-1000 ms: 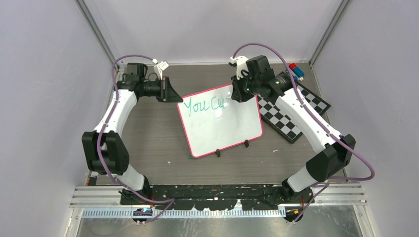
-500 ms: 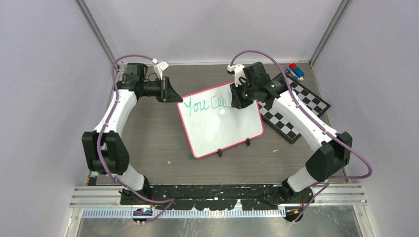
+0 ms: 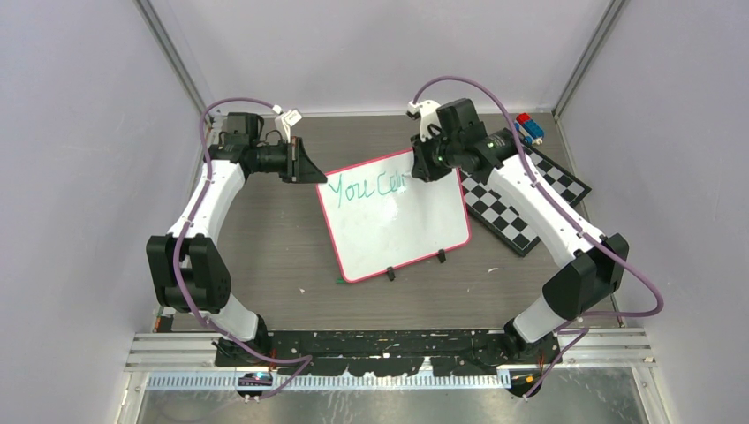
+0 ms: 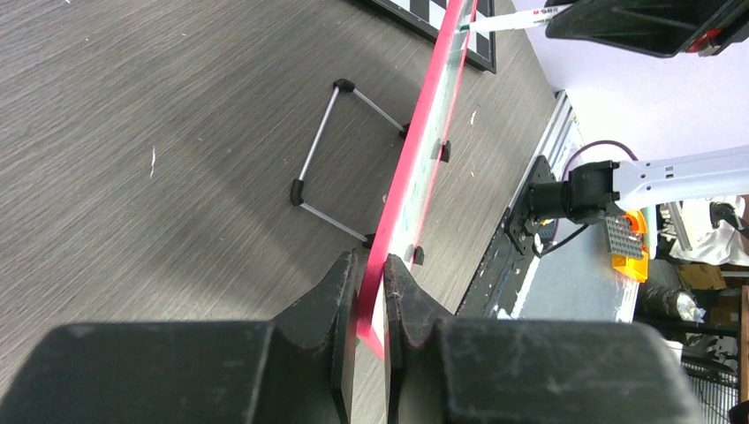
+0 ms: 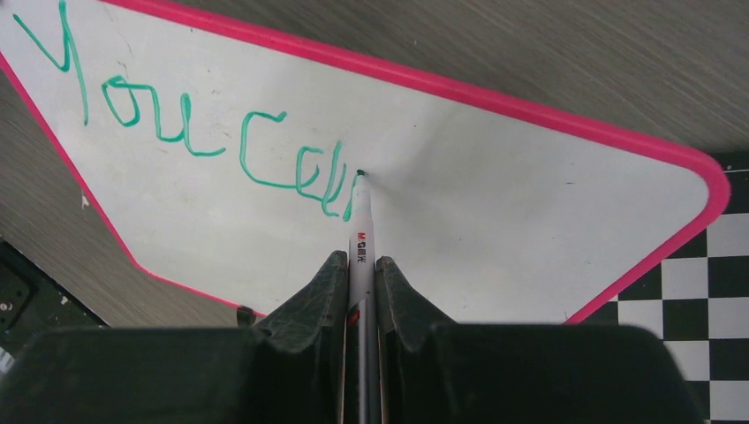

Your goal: Write a sentence on the whiteboard

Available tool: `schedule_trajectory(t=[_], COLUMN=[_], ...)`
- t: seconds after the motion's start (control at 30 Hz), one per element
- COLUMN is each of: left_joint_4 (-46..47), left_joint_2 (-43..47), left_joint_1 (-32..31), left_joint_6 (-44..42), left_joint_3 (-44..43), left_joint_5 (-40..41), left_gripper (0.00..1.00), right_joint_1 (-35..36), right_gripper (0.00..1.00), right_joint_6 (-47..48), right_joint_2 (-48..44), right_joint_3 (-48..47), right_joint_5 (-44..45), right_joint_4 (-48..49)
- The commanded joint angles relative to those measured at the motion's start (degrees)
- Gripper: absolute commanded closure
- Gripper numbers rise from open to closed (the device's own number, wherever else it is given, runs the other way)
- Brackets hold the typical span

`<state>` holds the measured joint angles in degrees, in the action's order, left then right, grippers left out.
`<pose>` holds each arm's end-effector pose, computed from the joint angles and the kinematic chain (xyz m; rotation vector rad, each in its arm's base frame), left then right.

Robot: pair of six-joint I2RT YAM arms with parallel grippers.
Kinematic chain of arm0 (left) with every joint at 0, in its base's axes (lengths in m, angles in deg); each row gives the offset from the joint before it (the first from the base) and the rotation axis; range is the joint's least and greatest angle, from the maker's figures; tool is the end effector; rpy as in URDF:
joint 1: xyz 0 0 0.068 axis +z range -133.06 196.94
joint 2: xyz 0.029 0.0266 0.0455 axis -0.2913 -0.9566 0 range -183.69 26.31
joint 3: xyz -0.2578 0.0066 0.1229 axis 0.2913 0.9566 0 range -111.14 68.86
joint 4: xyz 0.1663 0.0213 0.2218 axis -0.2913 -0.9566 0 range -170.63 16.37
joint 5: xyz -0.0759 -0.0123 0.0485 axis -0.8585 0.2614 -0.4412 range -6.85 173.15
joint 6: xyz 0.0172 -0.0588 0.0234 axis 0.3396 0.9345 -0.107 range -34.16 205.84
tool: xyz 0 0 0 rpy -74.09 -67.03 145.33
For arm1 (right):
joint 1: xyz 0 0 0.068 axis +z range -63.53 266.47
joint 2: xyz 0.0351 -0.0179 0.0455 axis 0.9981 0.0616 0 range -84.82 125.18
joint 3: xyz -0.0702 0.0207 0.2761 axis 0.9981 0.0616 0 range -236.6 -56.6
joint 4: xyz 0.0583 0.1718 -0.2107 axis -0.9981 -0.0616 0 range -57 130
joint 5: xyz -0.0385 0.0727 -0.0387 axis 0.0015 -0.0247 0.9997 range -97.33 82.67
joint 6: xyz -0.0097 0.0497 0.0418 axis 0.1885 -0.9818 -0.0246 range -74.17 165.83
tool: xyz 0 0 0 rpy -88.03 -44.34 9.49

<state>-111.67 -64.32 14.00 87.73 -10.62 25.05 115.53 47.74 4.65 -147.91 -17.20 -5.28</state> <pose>0.3559 -0.0621 0.3222 0.4726 2.1866 -1.2504 0.3180 0.1868 0.3733 -0.7131 2.2457 0.4353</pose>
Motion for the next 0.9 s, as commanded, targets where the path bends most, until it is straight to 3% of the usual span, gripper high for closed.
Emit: schedule_trajectory(t=[0.0, 0.57, 0.73, 0.87], left_joint_4=[-0.02, 0.07, 0.12, 0.76], left_joint_2=[1.00, 1.59, 2.23, 3.49], left_joint_1=[-0.53, -0.66, -0.95, -0.85], left_joint_6=[-0.18, -0.53, -0.43, 0.25], left_joint_3=[-1.39, -0.03, 0.27, 1.30], left_joint_5=[0.73, 0.98, 0.98, 0.72], left_gripper=[1.00, 1.00, 1.00, 0.81], right_joint_1=[-1.08, -1.69, -1.63, -1.69], right_gripper=[1.00, 1.00, 1.00, 1.00], right_joint_6=[1.14, 0.29, 0.20, -0.34], right_joint_2=[0.83, -4.47, -5.03, -5.76], right_joint_3=[-3.53, 6.08, 3.54, -0.18], right_joint_5=[1.20, -1.04, -1.56, -6.00], right_joint_4=[2.05, 0.80, -0.11, -2.03])
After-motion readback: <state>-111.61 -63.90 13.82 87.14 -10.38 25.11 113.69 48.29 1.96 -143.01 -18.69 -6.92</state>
